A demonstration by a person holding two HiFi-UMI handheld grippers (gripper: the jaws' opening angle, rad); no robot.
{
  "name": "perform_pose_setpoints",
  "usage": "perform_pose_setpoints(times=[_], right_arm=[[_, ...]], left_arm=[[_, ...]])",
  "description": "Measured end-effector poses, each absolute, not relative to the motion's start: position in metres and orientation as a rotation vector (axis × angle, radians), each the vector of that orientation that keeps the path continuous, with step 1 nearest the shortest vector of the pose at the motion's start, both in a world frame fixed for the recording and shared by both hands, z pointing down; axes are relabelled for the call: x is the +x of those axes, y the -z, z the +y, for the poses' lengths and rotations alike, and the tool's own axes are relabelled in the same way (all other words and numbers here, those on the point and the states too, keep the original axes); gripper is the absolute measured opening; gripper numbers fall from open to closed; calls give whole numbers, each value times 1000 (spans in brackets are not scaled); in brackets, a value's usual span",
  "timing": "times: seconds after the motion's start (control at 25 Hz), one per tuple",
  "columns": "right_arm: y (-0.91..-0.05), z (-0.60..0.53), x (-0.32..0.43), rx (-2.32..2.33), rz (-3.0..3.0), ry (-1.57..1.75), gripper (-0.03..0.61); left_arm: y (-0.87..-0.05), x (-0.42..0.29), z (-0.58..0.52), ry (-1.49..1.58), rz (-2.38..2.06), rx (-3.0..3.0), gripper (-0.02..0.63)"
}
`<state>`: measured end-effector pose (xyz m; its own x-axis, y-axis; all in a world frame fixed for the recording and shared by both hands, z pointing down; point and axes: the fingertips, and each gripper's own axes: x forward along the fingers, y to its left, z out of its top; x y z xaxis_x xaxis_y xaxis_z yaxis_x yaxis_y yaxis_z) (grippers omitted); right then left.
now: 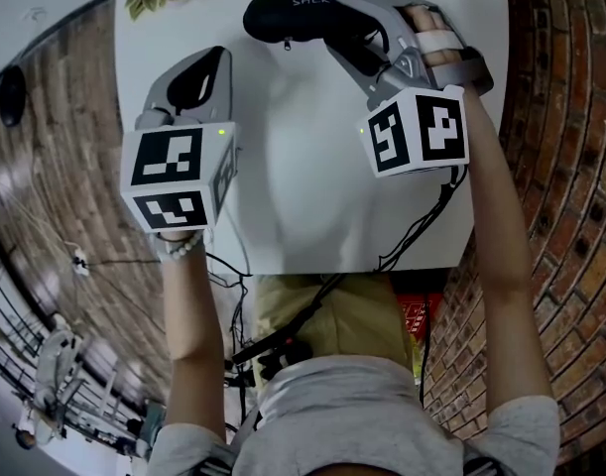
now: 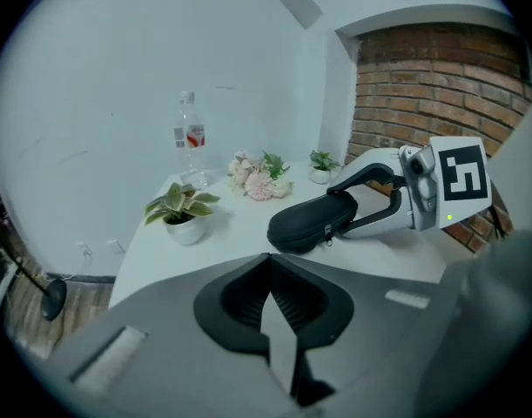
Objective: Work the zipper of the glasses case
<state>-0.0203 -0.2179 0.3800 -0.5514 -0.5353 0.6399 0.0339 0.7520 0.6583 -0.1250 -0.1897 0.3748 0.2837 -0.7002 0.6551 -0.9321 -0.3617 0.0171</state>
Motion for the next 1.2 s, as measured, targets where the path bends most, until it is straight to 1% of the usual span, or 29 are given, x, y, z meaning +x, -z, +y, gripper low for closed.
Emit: perform_pose_setpoints(times=[0.2,0.32,0.4,0.6,1.04,1.12,1.2], right_arm=[[-380,-218,-20,376,-2037,777,244],[-379,-218,-20,376,-2037,776,244],[-379,-218,-20,376,-2037,776,244],[-379,-218,-20,377,-2039,776,244],[-380,-218,-21,376,-2044,778,244],[-380,-218,-20,376,-2044,778,244],[-380,-217,-20,376,-2042,779,244]], left_arm=[[-379,-93,-188,-734,-1372,2227,18],[-381,-75,-186,-638,-1277,2233,85],[-380,-66,-186,-562,-1220,2214,110],[-381,-55,-190,-414,-1133,2157,124],[-384,-47,-195,-255,-1020,2093,112],[-384,-46,-196,-245,-1026,2088,96],[-383,-47,-198,-233,-1037,2086,30]])
